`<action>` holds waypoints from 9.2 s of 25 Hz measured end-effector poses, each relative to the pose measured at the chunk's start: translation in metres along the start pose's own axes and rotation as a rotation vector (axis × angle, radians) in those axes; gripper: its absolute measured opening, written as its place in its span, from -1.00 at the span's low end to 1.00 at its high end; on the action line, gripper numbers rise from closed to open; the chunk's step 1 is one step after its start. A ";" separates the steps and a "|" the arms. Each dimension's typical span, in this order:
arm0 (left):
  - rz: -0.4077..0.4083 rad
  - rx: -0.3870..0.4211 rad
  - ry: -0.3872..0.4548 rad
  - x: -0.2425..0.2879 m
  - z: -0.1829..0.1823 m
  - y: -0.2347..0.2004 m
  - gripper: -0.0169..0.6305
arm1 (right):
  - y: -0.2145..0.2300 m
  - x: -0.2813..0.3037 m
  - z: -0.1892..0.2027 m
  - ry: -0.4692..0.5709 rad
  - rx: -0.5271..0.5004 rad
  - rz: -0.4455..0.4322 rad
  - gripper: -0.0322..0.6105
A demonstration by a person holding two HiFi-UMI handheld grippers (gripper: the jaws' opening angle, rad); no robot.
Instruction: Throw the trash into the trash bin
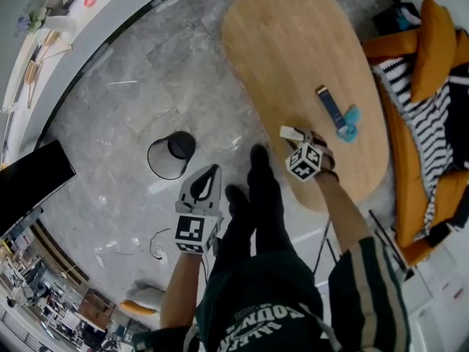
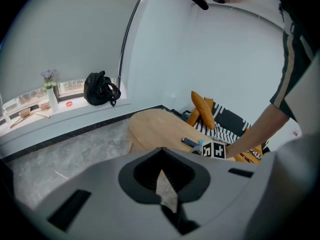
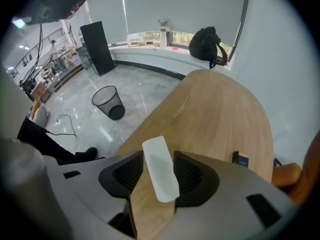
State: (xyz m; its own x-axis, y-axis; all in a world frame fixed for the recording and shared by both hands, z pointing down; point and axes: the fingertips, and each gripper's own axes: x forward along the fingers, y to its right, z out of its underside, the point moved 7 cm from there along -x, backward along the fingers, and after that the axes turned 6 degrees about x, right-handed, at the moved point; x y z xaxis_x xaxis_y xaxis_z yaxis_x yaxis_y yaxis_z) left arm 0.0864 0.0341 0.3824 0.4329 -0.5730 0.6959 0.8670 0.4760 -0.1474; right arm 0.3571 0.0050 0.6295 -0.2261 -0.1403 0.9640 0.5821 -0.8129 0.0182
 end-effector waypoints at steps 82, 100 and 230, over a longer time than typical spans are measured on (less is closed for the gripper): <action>-0.629 -0.514 0.135 -0.230 0.401 -0.257 -0.95 | -0.439 0.225 -0.336 0.083 -0.300 -0.338 -0.90; -0.361 -0.321 0.150 -0.192 0.209 -0.211 -0.95 | -0.301 0.003 -0.346 0.354 -0.007 -0.266 -0.90; -0.383 -0.422 -0.023 -0.162 0.426 -0.318 -0.95 | -0.442 0.259 -0.316 0.068 -0.044 -0.357 -0.34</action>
State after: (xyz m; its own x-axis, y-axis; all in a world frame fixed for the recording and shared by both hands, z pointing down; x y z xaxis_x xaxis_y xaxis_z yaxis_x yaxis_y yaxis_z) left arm -0.3647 0.2594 0.6157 0.0668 -0.6355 0.7692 0.9866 -0.0732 -0.1461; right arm -0.2050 0.1493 0.7874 -0.4615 0.1206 0.8789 0.4232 -0.8408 0.3376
